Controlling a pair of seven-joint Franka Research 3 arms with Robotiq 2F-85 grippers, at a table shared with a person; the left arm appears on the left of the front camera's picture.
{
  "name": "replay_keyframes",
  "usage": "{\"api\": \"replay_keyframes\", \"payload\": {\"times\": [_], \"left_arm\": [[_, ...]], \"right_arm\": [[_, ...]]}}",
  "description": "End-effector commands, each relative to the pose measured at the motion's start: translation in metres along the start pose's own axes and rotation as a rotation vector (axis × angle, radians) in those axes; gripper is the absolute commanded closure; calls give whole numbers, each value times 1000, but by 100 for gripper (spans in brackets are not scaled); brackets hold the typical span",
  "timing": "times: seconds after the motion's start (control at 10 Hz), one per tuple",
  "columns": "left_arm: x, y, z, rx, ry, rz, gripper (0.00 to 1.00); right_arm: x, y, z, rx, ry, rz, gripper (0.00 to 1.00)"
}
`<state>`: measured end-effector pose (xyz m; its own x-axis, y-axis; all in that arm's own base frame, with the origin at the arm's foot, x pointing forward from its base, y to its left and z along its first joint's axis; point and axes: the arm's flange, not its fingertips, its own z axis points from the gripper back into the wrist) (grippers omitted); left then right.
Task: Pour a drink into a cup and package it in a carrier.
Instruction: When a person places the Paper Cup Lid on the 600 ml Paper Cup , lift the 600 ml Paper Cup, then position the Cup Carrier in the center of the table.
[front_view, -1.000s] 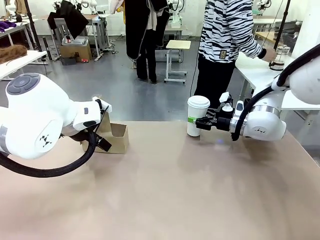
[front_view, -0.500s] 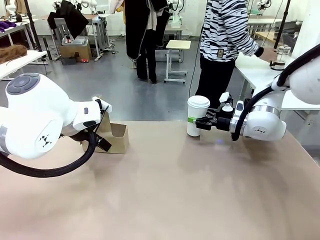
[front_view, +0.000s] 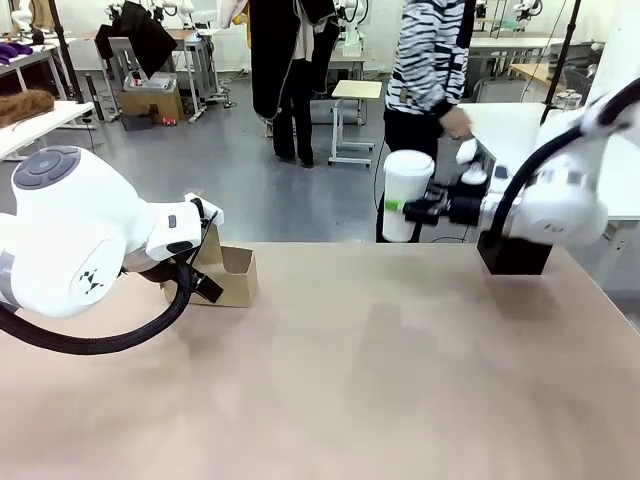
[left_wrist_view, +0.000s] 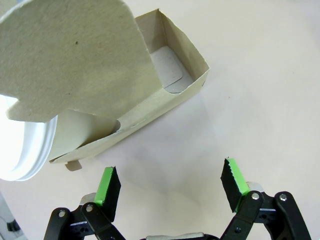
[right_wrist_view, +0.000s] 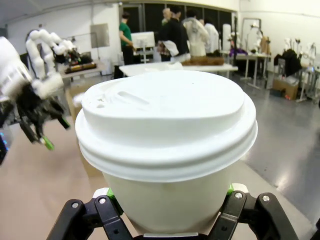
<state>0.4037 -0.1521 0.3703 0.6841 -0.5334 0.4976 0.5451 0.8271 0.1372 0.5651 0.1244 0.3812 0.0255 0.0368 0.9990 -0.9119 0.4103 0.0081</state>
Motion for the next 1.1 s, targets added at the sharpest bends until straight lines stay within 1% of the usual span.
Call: {"api": "replay_keyframes", "payload": {"times": [0.0, 0.2, 0.3, 0.4, 0.5, 0.6, 1.0], "left_arm": [[0, 0, 0, -2, -1, 1, 0], [0, 0, 0, -2, -1, 1, 0], [0, 0, 0, -2, -1, 1, 0], [0, 0, 0, -2, -1, 1, 0], [0, 0, 0, -2, -1, 1, 0], [0, 0, 0, -2, -1, 1, 0], [0, 0, 0, -2, -1, 1, 0]], "right_arm": [[74, 33, 27, 14, 7, -17, 20], [128, 68, 57, -4, -5, -11, 20], [150, 86, 69, -6, -10, -2, 20], [160, 97, 75, 8, -5, 0, 20], [163, 100, 77, 19, -19, -22, 20], [159, 85, 69, 7, -36, 25, 20], [159, 85, 69, 7, -36, 25, 20]]}}
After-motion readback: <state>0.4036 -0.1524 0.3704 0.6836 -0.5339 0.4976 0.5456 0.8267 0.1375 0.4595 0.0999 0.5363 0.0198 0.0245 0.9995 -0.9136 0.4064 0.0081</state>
